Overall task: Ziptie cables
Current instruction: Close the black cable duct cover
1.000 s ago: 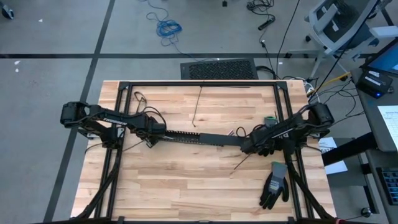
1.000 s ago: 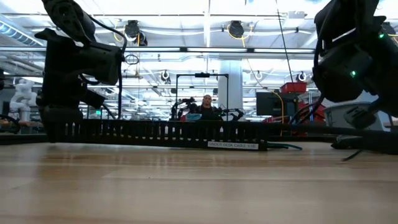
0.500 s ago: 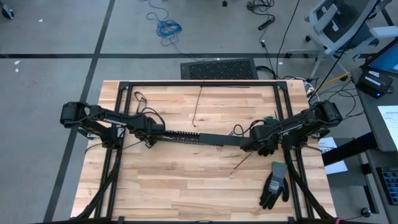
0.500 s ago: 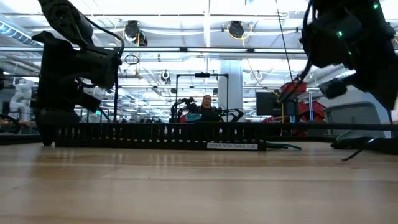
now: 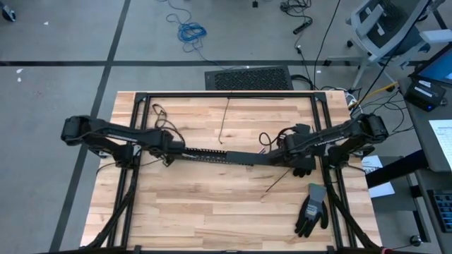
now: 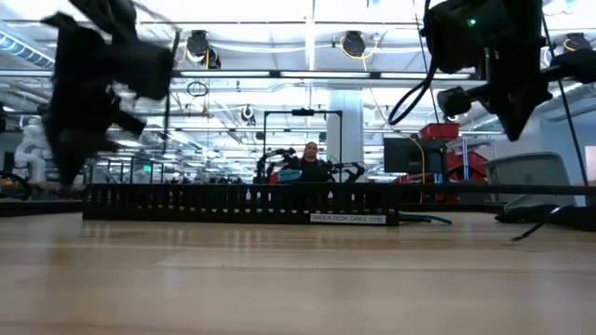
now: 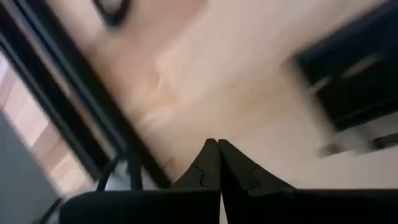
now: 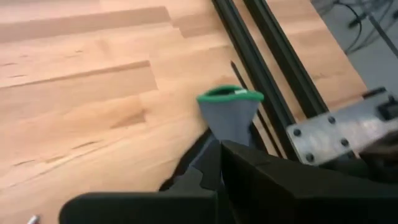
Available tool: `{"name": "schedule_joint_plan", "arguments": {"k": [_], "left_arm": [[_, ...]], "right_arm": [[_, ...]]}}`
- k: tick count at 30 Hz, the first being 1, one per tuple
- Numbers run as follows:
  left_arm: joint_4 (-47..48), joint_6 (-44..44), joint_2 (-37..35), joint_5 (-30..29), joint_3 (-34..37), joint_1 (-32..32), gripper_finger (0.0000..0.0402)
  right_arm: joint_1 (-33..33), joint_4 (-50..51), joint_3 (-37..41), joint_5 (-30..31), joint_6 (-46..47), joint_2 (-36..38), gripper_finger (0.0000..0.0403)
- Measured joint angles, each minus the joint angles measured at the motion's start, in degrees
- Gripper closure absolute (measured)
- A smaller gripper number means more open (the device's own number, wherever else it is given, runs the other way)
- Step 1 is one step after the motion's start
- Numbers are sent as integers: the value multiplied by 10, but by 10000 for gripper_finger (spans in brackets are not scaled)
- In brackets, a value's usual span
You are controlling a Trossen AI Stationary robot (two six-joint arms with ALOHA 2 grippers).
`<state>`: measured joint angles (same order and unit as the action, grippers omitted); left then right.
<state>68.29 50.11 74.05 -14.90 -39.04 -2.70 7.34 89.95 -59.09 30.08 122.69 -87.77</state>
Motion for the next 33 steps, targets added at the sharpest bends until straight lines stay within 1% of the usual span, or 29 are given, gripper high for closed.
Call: {"name": "schedule_joint_plan", "arguments": {"k": [3, 4, 6, 8, 10, 12, 17, 19, 21, 25, 28, 33], "left_arm": [[-18, -4, -41, -30, -37, 7, 401], [-53, -39, -55, -35, -46, 9, 401], [-148, -149, -82, -29, -51, 12, 401], [-221, -251, -95, 0, -45, 4, 401], [-266, -321, -88, 32, -43, -14, 401], [-302, -385, -68, 73, -43, -33, 401], [-399, -523, -1, 193, -55, -66, 401], [-430, -558, 27, 222, -73, -70, 401], [-419, -593, 47, 230, -91, -70, 402], [-410, -641, 68, 243, -97, -64, 401], [-408, -649, 94, 227, -99, -62, 401], [-416, -659, 138, 241, -98, -62, 401]], "right_arm": [[-3, 0, -4, 16, -18, 0, 403], [-3, 0, -5, 21, -21, 1, 403], [-3, 0, -10, 29, -37, 3, 403], [-2, 0, -16, 32, -58, 4, 403], [-2, 0, -21, 36, -84, 4, 403], [-2, 1, -26, 46, -100, 5, 403], [-1, 0, -34, 50, -124, 5, 403], [-1, 1, -34, 45, -124, 5, 403], [-1, 0, -34, 45, -128, 4, 403], [-1, 0, -34, 45, -131, 4, 403], [-1, 0, -34, 44, -132, 5, 403], [-1, -2, -34, 44, -144, 4, 403]]}}
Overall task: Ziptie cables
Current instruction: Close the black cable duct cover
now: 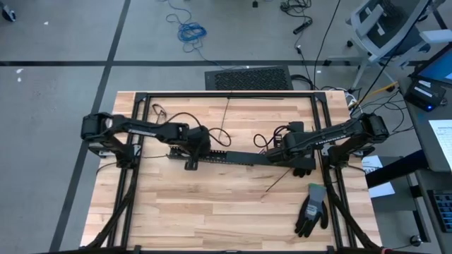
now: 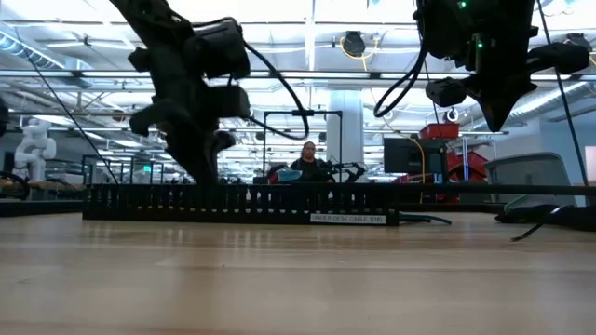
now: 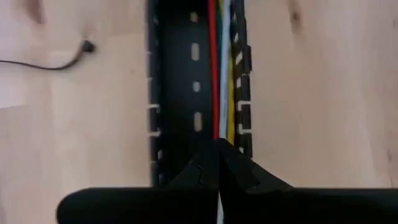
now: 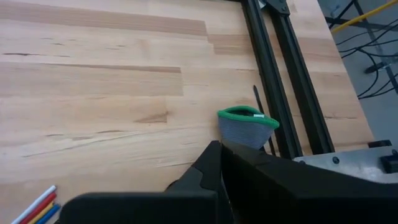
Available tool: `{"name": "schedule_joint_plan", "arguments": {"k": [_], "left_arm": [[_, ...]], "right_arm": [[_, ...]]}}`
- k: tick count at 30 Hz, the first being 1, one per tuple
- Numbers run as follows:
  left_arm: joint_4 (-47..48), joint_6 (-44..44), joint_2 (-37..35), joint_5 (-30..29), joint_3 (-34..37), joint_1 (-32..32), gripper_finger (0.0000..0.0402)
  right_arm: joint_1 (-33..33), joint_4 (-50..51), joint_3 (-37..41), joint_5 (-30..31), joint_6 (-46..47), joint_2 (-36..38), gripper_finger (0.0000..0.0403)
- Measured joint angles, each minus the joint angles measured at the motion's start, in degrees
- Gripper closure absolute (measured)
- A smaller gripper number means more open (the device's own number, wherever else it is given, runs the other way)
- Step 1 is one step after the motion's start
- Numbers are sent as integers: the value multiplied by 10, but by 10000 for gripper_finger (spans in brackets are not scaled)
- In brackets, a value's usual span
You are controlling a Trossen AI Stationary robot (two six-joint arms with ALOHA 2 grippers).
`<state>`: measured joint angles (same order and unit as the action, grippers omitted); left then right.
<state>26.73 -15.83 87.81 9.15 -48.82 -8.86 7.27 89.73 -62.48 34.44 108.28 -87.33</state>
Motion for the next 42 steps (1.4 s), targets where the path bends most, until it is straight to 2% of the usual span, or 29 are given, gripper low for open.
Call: {"name": "schedule_joint_plan", "arguments": {"k": [4, 11, 18, 23, 28, 34, 39, 42], "left_arm": [[-29, 1, 38, -17, 0, -1, 401], [-28, 4, 79, -22, -3, 0, 401], [34, 73, 75, -34, -3, 0, 401], [77, 80, 67, -41, -2, 9, 401], [96, 80, 65, -45, -20, 11, 401], [109, 58, 22, -59, -62, 8, 401], [120, 34, -18, -86, -62, 0, 401], [113, 34, -51, -99, -61, -10, 401]], "right_arm": [[0, 0, 0, -4, -1, 0, 403], [0, -1, 0, -9, -6, 0, 403], [0, 0, 0, -15, -29, 0, 403], [0, 2, 0, -15, -30, 0, 403], [0, 2, -12, -29, -102, 18, 403], [-31, 2, -11, -108, -222, 27, 403], [-60, 4, 81, -204, -249, 23, 403], [-66, 4, 140, -248, -226, 25, 403]]}}
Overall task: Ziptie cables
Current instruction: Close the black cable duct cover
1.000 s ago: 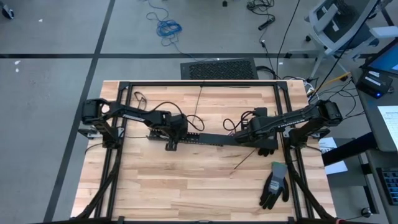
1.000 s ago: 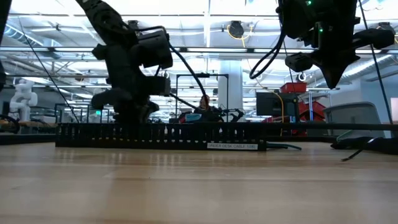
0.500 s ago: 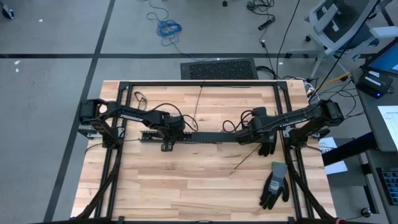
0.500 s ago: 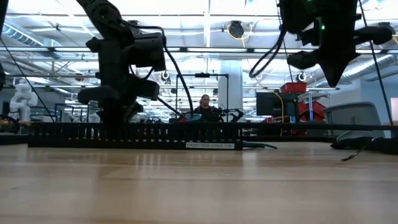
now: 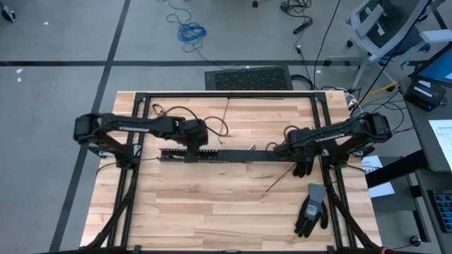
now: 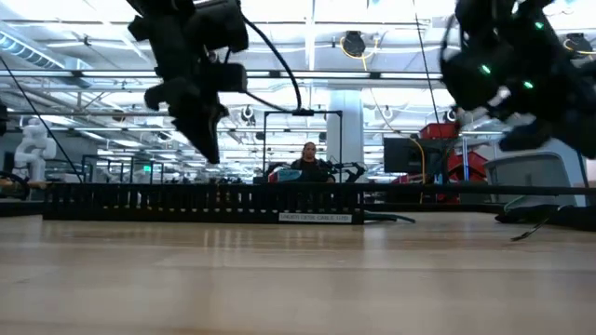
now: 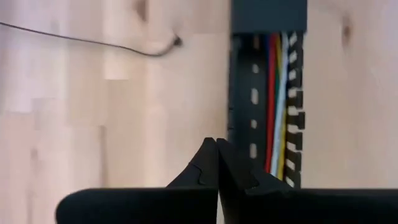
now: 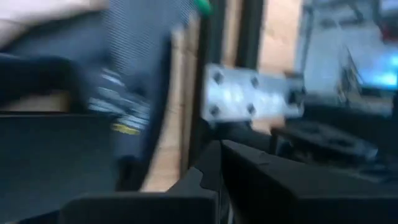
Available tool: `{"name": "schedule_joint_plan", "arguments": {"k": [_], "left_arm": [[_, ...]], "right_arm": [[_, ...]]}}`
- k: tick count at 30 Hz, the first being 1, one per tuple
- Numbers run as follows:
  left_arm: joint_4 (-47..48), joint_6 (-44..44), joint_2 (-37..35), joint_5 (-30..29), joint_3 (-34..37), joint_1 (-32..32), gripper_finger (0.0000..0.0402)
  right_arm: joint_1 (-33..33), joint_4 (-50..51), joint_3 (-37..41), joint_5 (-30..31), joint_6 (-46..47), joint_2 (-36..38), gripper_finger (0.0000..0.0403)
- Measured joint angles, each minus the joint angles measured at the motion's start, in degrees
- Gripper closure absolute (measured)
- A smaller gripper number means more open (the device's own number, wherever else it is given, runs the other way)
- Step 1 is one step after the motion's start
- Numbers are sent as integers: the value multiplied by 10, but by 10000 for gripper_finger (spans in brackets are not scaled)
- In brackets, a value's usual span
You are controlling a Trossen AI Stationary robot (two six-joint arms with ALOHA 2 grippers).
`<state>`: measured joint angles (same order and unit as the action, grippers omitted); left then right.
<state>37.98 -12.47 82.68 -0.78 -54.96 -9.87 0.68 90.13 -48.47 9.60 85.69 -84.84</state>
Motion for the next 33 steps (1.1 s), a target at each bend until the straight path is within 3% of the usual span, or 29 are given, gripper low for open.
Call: {"name": "schedule_joint_plan", "arguments": {"k": [4, 15, 27, 33], "left_arm": [[3, 0, -29, -13, 1, -13, 401], [1, -4, -76, -15, 1, -25, 401], [13, 1, -96, -17, 1, -27, 401], [132, 7, -100, -23, 1, -27, 401]], "right_arm": [[0, -3, 47, -37, 58, 1, 403], [-12, -108, 43, -50, 128, 3, 403], [-19, -179, 43, -54, 108, 3, 403], [-19, -176, 43, -54, 93, 10, 403]]}}
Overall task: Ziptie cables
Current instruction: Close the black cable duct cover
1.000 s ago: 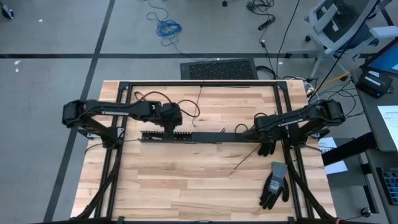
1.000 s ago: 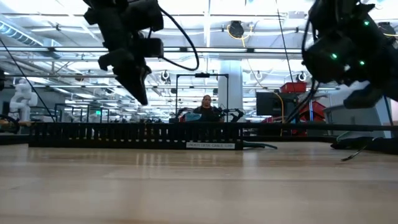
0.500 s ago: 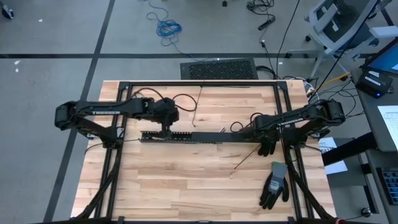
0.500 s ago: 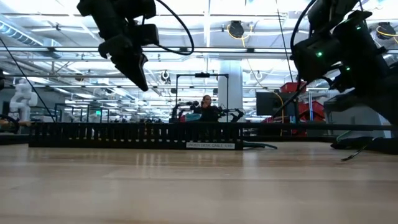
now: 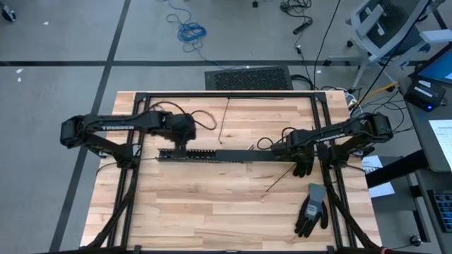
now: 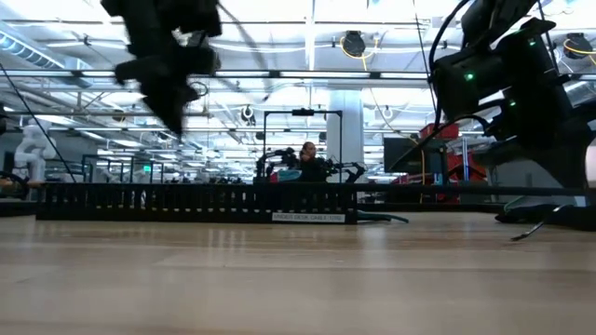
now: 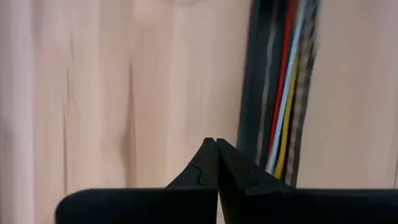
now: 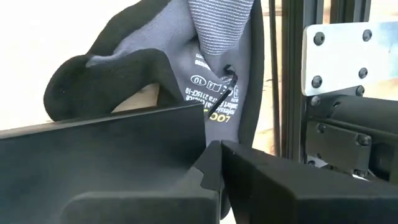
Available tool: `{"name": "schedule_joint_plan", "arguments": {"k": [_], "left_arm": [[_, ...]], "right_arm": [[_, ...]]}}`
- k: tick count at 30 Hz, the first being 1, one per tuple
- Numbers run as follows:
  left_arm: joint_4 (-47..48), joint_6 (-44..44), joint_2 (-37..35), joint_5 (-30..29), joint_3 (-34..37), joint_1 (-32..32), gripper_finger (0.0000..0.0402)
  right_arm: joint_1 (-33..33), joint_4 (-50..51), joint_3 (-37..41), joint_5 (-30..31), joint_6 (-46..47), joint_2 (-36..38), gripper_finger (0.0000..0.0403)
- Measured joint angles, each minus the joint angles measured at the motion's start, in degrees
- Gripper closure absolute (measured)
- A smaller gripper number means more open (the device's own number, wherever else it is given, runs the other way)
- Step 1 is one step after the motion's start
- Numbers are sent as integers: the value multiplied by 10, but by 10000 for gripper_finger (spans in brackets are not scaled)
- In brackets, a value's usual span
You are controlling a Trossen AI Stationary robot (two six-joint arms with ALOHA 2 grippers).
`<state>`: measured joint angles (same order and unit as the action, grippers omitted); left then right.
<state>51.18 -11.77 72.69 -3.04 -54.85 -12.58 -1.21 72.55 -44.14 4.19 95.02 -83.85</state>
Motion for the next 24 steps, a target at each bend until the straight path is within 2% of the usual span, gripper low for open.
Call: {"name": "schedule_joint_plan", "arguments": {"k": [4, 7, 11, 18, 20, 24], "left_arm": [[169, 65, -3, -43, 0, -6, 401], [256, 125, 0, -8, 4, -17, 401], [243, 186, 3, 46, 53, -22, 401], [188, 261, 3, 44, 153, -22, 401], [184, 265, 3, 51, 161, -22, 401], [179, 285, 3, -3, 155, -20, 401]], "right_arm": [[0, 3, 0, 3, -1, 4, 403], [0, 3, 0, 3, -4, 4, 403], [0, 4, 0, 4, -16, 4, 403], [0, 6, 0, 6, -21, 4, 403], [0, 5, 0, 6, -30, 4, 403], [0, 5, 0, 6, -29, 5, 403]]}}
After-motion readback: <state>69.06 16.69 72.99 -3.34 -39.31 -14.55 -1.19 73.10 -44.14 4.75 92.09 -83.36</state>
